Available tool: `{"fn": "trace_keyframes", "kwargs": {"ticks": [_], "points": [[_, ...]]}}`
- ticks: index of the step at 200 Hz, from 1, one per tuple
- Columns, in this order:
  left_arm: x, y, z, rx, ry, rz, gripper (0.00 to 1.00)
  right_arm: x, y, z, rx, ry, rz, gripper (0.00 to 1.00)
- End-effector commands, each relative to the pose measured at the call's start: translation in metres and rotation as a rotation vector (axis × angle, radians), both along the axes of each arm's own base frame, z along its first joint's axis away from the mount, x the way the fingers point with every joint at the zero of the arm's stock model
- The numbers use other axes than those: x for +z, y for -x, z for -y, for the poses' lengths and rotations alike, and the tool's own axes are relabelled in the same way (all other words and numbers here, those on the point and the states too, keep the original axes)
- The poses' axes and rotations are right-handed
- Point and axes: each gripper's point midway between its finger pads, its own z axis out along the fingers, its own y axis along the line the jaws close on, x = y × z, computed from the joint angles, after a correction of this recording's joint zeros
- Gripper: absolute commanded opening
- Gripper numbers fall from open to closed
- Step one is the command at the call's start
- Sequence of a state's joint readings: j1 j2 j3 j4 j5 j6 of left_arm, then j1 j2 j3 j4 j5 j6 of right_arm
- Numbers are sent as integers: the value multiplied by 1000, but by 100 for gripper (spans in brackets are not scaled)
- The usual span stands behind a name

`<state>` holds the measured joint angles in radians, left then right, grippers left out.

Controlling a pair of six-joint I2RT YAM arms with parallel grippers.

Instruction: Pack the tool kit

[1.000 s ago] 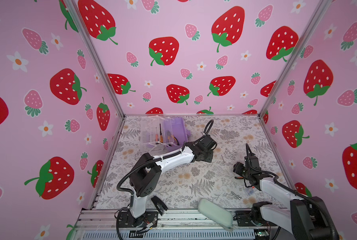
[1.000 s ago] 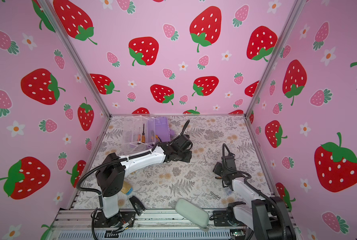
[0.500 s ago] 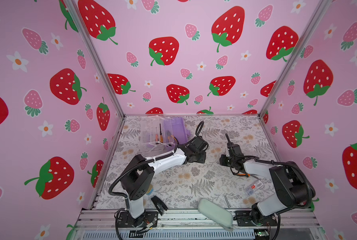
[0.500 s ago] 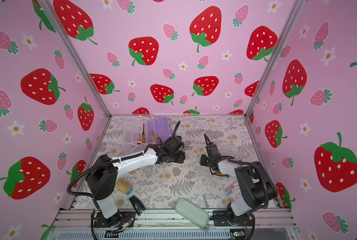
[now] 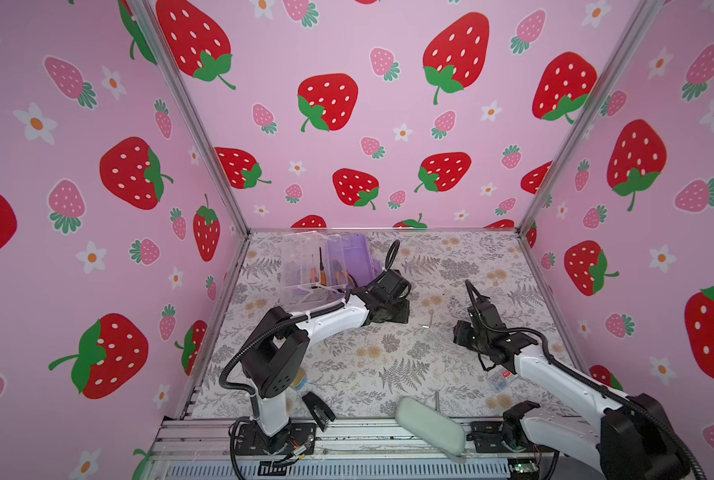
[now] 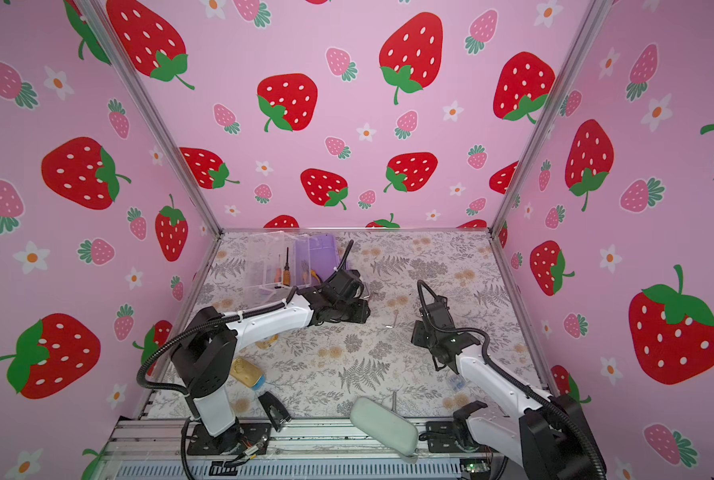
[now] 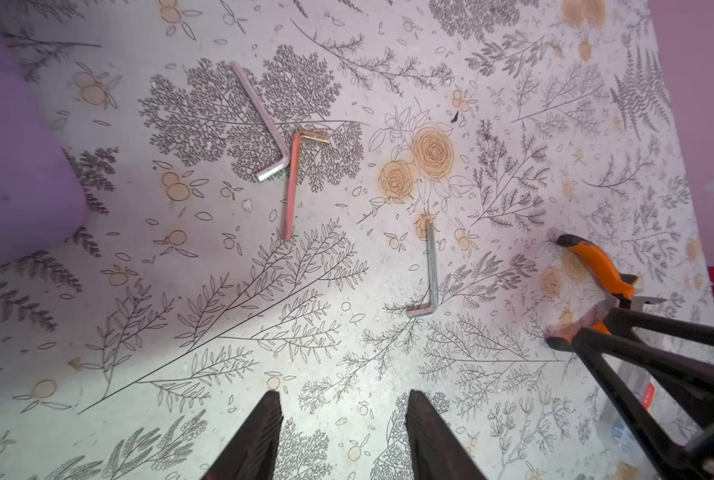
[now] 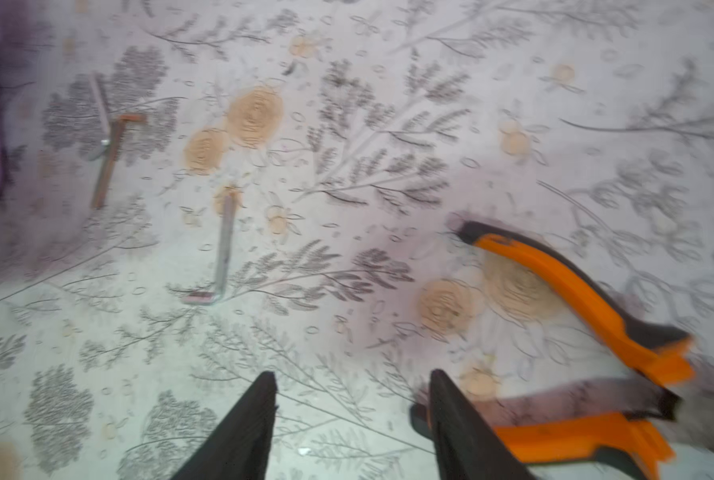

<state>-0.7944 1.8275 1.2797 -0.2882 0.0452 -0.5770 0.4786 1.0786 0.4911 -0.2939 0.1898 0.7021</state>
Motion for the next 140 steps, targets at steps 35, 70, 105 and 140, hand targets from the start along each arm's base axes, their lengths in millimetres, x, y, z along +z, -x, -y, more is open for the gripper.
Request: {"fn": "trace_keyframes", "kwargs": {"ticks": [35, 70, 105, 140], "points": [[2, 0, 0, -6, 28, -2, 52, -25, 35, 46, -199, -6, -103, 79], [-1, 2, -2, -6, 30, -12, 52, -39, 27, 43, -187, -21, -140, 79], [0, 3, -9, 8, 16, -2, 53, -48, 7, 42, -165, -12, -125, 68], [2, 1, -14, 20, 11, -2, 53, -51, -12, 48, -143, 78, -134, 18]]}}
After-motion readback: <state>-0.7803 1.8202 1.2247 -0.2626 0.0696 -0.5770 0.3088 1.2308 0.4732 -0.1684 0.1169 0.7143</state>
